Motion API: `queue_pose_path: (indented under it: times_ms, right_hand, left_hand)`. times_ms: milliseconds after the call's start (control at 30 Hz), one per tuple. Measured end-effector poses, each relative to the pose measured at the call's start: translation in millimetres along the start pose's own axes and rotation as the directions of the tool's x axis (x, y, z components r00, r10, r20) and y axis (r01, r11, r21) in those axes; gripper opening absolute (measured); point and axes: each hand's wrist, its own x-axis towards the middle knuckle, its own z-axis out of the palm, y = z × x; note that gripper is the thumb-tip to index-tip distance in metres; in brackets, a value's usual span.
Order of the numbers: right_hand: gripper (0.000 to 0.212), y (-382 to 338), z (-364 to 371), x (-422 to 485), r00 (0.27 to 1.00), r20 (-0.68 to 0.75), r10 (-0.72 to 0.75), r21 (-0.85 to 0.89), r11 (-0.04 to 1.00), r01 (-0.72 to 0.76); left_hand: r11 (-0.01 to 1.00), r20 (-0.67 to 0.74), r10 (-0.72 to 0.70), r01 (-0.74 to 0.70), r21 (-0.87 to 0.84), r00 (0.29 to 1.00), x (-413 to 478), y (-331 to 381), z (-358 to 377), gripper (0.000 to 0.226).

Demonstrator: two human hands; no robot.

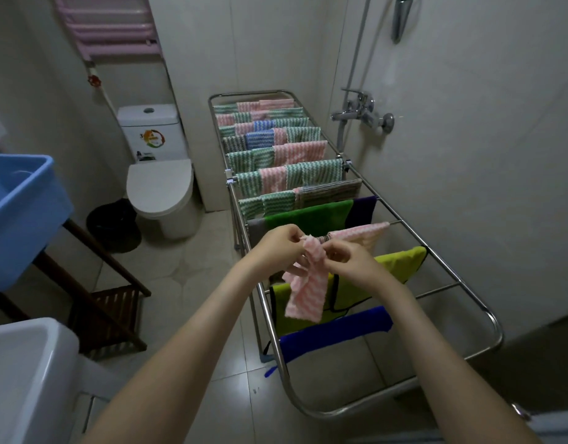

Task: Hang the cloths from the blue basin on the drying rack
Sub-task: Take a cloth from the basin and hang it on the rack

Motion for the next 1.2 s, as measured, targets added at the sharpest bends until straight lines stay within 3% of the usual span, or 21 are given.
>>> queue_pose_path:
  times_ms: [200,300,367,433,500,567,700,767,867,967,1100,1200]
  right_hand:
    - [0.016,6,-1,-3,0.983,-0.15,0.107,0.045,0.994,-0.101]
    - [0.018,6,0,-2,0.985,-0.12,0.126,0.11,0.988,-0.113]
    - [0.002,5,0,-2,0.991,-0.029,0.131,0.108,0.986,-0.128]
    - [0.037,5,0,-2,0.991,0.057,0.125,-0.055,0.991,-0.121]
    - [0.06,3,3,-1,0.993,0.049,0.106,-0.281,0.956,-0.088]
    - [0.056,3,5,-2,0.997,0.018,0.072,-0.34,0.938,-0.061]
    - [0.021,7,5,-3,0.991,0.029,0.13,-0.271,0.955,-0.118]
    - [0.035,11,1,-4,0.986,0.031,0.166,-0.286,0.946,-0.15]
    - [0.064,16,-6,-7,0.978,-0.055,0.201,-0.303,0.93,-0.208]
    - [0.074,22,-13,-9,0.96,-0.241,0.141,-0.286,0.935,-0.209]
    - [0.068,37,-20,-15,0.907,-0.422,0.019,-0.239,0.962,-0.132]
    - [0.042,60,-25,-25,0.899,-0.438,0.011,-0.308,0.938,-0.161]
  left_hand:
    - [0.998,-0.038,-0.013,0.015,0.059,0.999,0,-12,-1,0.009]
    - [0.992,-0.04,-0.015,0.019,0.123,0.999,-3,-18,-2,0.011]
    - [0.986,-0.048,-0.017,0.025,0.163,0.999,-4,-22,-2,0.014]
    - [0.988,-0.036,-0.023,0.028,0.154,0.999,-6,-25,-2,0.014]
    - [0.991,0.005,-0.011,0.01,0.132,1.0,-8,-27,-1,0.017]
    - [0.992,0.05,0.016,-0.022,0.123,0.999,-11,-28,2,0.022]
    - [0.989,0.042,0.025,-0.031,0.146,0.999,-12,-32,7,0.023]
    - [0.987,0.029,0.0,-0.004,0.159,1.0,-11,-32,9,0.022]
    - [0.992,0.037,-0.01,0.005,0.126,0.999,-11,-32,16,0.019]
    - [0.999,0.017,0.019,-0.02,0.038,1.0,-4,-37,29,0.028]
    - [0.997,0.024,0.072,-0.073,0.024,0.997,10,-43,44,0.032]
    - [0.988,0.071,0.069,-0.078,0.135,0.995,15,-47,56,0.033]
